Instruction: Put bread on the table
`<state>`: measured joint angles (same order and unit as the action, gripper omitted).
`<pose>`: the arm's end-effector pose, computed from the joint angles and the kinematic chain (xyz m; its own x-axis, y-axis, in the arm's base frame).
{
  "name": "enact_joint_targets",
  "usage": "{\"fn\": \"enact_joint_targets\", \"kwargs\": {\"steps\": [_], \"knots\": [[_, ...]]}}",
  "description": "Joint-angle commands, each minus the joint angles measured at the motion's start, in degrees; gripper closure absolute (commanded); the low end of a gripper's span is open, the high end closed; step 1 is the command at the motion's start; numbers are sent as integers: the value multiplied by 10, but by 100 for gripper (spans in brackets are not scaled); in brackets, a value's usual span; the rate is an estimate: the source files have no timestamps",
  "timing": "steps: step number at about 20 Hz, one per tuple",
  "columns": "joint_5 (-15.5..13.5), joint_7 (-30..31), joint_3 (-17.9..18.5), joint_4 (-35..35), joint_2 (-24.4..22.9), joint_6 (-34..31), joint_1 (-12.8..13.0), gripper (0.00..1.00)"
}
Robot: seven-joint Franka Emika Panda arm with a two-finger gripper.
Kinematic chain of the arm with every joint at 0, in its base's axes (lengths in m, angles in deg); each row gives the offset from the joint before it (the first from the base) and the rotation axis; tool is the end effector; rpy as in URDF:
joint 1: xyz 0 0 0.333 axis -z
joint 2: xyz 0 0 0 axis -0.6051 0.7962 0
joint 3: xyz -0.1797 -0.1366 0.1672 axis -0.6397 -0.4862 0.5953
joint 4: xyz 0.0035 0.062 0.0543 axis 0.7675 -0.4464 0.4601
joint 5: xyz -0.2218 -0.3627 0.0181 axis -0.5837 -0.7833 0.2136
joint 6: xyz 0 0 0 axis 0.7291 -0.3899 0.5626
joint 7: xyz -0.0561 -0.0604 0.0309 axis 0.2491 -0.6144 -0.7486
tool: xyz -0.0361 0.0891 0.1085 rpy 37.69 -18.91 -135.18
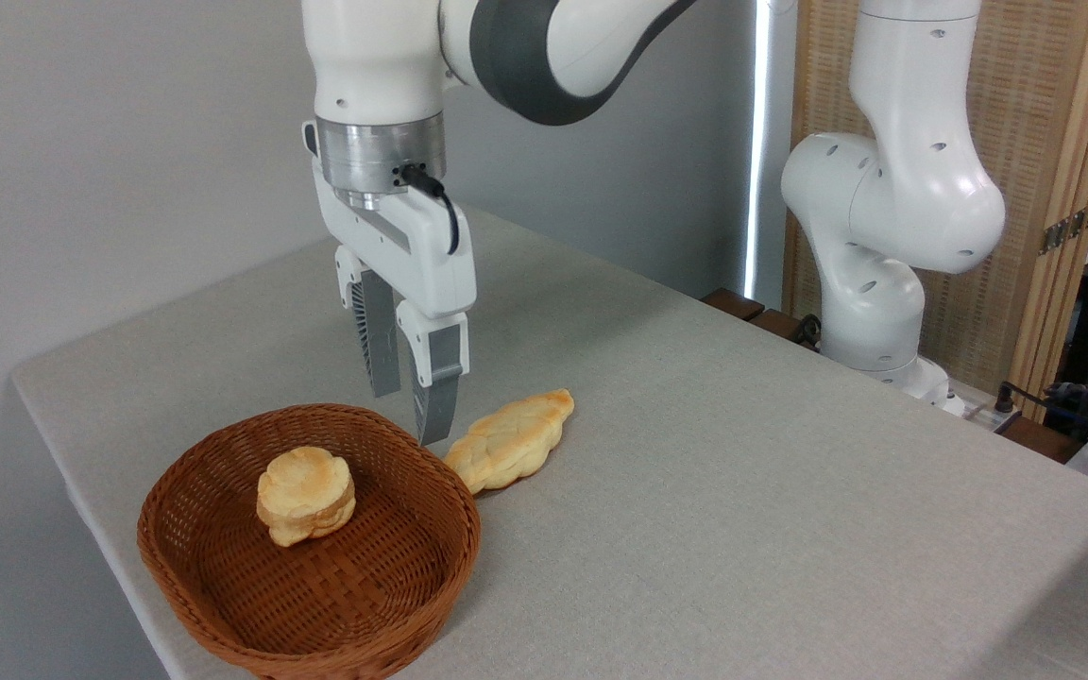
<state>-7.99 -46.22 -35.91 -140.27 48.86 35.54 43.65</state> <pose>0.5847 -0.0775 0.4414 0.6276 -0.7708 0.1095 -0.7668 -0.6363 -0.0847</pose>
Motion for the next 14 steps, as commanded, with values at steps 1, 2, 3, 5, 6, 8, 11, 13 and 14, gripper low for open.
{"fn": "enact_joint_targets", "kwargs": {"steps": [1,2,3,5,6,8,11,13,14], "knots": [[-12,-9,-1,3,19,32,7,0],[-12,-9,-2,3,26,56,7,0],[-13,-9,-3,3,36,75,8,0],[-29,-9,-4,3,48,105,11,0],[-42,-10,-4,3,53,119,11,0],[-54,-9,-6,3,69,153,12,0],[-59,-8,-13,3,81,178,18,0],[-89,-9,-14,3,88,192,18,0],[-92,-9,-17,3,90,203,19,0]]}}
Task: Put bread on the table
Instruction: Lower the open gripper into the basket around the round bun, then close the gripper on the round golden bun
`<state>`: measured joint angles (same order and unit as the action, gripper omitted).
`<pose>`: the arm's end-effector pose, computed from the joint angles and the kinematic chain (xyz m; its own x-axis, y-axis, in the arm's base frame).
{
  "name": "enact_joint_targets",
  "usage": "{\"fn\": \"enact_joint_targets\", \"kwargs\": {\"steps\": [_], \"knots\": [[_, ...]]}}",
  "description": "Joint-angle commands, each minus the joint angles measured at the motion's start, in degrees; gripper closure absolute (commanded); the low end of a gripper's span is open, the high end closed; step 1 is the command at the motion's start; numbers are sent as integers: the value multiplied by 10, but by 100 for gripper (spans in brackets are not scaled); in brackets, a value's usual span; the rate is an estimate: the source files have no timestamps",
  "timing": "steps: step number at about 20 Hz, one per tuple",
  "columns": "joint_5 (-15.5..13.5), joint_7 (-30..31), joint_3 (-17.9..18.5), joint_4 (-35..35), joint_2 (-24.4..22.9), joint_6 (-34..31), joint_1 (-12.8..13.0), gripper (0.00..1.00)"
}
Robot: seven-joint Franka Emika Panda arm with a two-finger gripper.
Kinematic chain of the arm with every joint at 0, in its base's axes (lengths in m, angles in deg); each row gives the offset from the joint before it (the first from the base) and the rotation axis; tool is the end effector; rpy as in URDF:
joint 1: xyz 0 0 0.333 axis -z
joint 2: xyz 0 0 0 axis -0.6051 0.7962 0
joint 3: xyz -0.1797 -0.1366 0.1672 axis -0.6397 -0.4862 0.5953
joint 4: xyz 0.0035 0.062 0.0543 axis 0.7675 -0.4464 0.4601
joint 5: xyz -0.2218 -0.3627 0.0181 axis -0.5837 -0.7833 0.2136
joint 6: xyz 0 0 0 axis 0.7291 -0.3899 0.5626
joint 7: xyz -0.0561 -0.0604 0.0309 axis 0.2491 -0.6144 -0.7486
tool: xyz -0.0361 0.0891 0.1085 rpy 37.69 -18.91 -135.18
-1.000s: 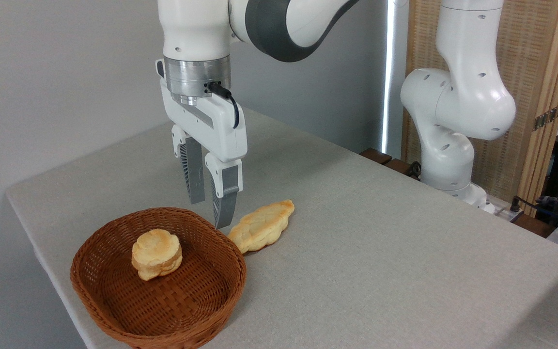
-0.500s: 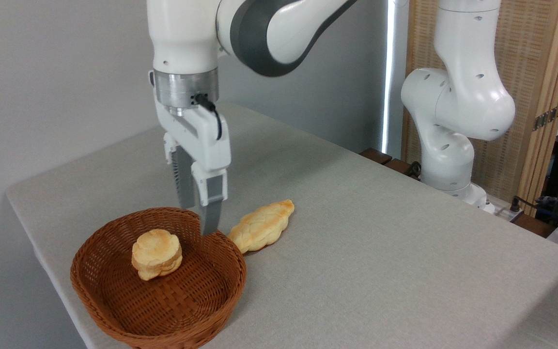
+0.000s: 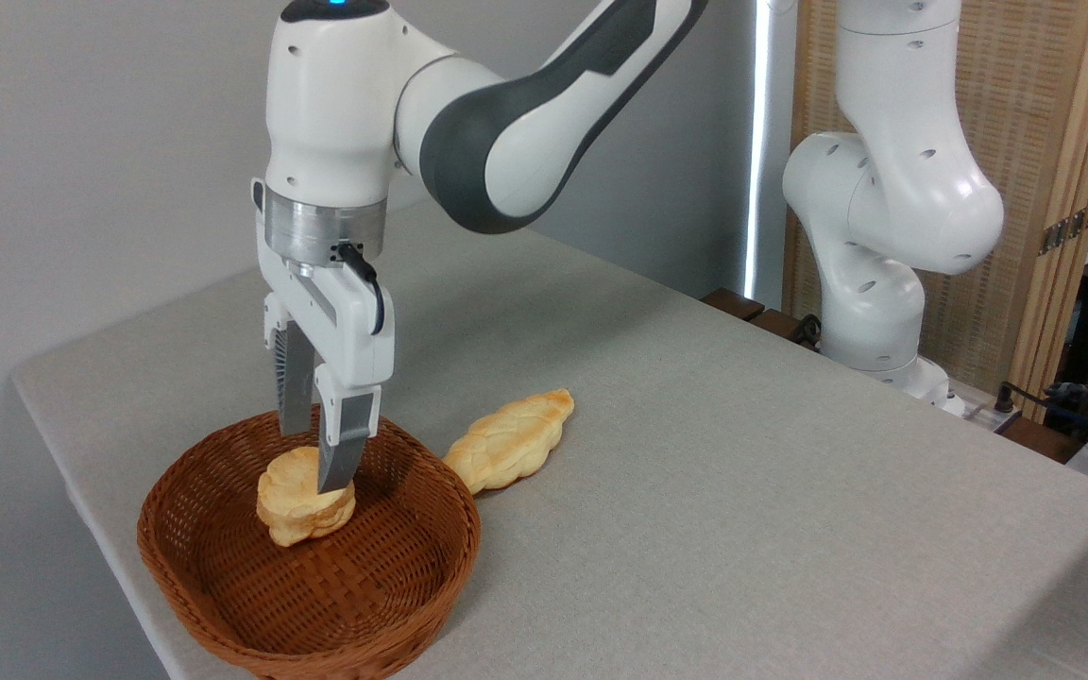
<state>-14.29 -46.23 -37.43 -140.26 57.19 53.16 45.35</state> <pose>0.6275 -0.1232 0.3884 0.6018 -0.7438 0.2908 -0.7494 -0.6518 -0.1164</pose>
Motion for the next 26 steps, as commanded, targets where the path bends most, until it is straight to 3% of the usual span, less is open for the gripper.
{"fn": "enact_joint_targets", "kwargs": {"steps": [1,13,18,26], "knots": [[-29,-9,-10,3,11,31,2,0],[-22,-14,-13,3,40,58,2,0],[7,-14,-13,3,47,58,2,0],[8,-16,-12,3,52,58,1,0]]}}
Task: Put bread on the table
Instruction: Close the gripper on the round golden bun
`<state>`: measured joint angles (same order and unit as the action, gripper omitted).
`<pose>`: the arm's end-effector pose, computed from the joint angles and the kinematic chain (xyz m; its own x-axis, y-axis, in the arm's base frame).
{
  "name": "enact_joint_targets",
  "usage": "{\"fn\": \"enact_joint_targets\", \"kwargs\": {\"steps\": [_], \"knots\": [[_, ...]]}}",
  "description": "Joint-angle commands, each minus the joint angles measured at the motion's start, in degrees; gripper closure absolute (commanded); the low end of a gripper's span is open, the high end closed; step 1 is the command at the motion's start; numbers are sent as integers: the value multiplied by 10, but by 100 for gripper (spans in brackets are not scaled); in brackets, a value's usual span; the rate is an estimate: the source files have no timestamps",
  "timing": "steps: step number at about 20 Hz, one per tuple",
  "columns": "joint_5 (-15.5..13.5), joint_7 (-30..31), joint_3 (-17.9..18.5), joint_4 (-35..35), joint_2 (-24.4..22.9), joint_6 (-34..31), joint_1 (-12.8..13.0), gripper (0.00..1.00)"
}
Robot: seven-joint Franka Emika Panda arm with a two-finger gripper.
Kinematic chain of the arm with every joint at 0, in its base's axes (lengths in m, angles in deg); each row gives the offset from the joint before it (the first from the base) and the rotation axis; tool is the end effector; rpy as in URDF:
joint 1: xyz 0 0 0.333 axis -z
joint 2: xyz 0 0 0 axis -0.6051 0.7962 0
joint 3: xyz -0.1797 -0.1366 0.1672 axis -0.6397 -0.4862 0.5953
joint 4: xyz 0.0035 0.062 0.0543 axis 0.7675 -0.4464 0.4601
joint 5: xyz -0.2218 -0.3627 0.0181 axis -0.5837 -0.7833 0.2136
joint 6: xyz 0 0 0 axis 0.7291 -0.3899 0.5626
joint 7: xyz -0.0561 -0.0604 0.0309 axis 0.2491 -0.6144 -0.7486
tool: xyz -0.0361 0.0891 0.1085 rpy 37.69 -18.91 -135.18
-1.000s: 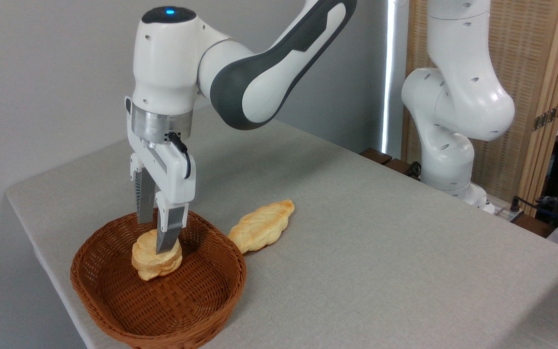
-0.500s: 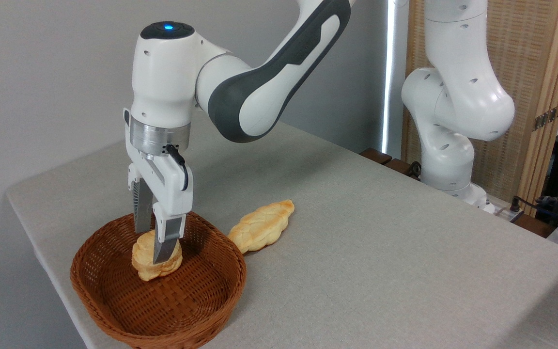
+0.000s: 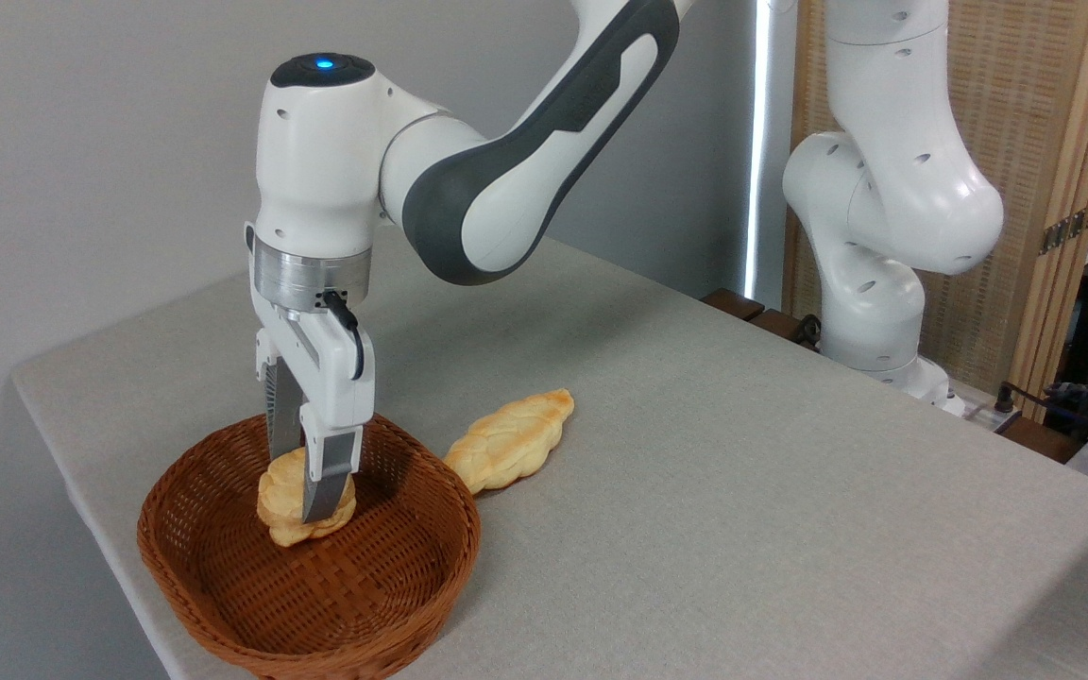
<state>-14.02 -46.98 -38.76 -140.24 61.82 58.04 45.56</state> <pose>0.6365 -0.1404 0.3474 0.5761 -0.7639 0.2909 -0.7688 -0.6272 -0.1246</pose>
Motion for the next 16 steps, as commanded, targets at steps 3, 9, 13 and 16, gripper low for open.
{"fn": "enact_joint_targets", "kwargs": {"steps": [3,9,13,16], "knots": [[13,-10,1,3,10,10,-1,0],[36,-6,1,3,11,10,-1,21],[36,-5,1,3,11,9,-1,21],[36,-4,1,3,11,9,-1,20]]}}
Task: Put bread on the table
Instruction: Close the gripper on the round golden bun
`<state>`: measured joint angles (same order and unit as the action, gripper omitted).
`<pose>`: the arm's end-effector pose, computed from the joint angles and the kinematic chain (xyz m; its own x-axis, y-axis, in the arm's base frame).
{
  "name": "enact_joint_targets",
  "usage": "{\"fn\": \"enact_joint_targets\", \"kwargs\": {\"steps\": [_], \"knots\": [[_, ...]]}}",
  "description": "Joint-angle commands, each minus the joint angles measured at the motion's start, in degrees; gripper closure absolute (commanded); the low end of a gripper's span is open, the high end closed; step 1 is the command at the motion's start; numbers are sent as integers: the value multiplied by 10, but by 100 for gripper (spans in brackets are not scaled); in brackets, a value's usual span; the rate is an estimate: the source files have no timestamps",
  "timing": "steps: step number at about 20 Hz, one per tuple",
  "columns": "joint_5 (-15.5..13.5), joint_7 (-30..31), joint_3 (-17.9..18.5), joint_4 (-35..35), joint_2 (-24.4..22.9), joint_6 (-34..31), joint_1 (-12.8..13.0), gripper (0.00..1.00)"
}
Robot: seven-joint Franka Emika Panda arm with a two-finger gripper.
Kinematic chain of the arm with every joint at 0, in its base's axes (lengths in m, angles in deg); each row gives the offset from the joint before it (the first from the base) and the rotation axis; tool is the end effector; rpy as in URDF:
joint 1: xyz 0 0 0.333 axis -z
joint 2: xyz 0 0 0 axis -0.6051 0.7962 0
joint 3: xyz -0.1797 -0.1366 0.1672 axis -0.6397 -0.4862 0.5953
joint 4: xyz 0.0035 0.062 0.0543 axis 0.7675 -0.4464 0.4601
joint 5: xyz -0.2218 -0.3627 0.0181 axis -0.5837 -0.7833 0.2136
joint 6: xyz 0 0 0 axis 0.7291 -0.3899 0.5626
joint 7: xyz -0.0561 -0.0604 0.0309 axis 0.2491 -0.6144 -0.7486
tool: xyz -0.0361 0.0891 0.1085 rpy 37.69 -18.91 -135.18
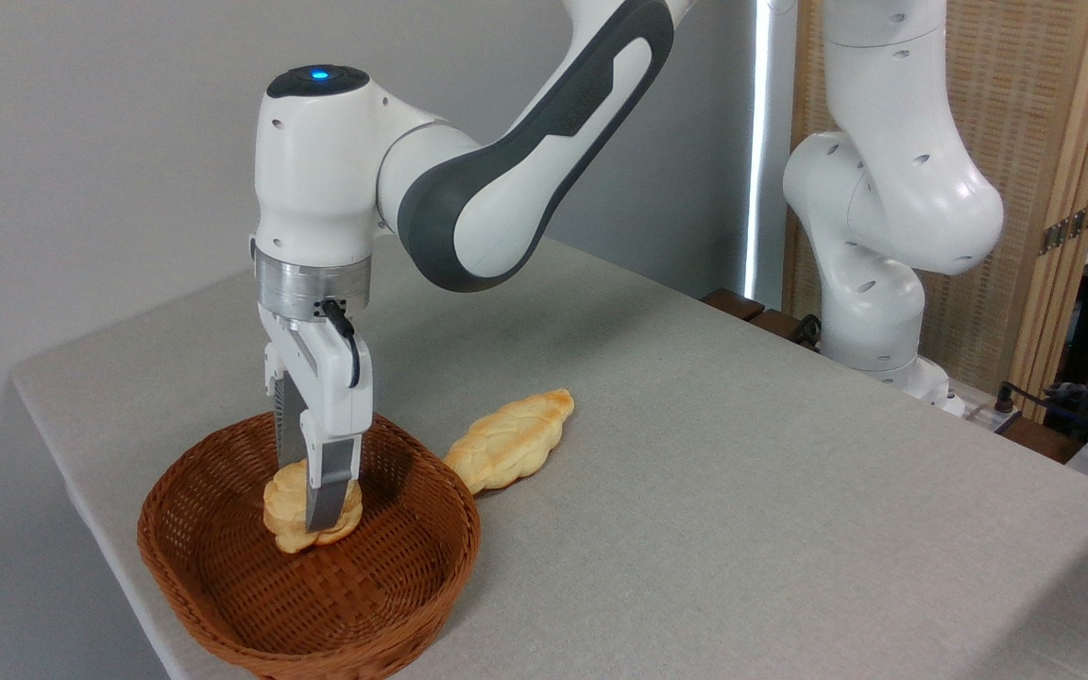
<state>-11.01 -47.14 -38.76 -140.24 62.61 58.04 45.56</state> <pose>0.6369 -0.1387 0.3382 0.5540 -0.7933 0.2525 -0.7874 -0.5978 -0.1505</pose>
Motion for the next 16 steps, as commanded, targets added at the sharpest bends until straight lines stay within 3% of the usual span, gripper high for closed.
{"fn": "enact_joint_targets", "kwargs": {"steps": [1,16], "knots": [[5,-3,1,3,3,9,-1,21],[-3,4,7,3,-33,4,-2,20]]}}
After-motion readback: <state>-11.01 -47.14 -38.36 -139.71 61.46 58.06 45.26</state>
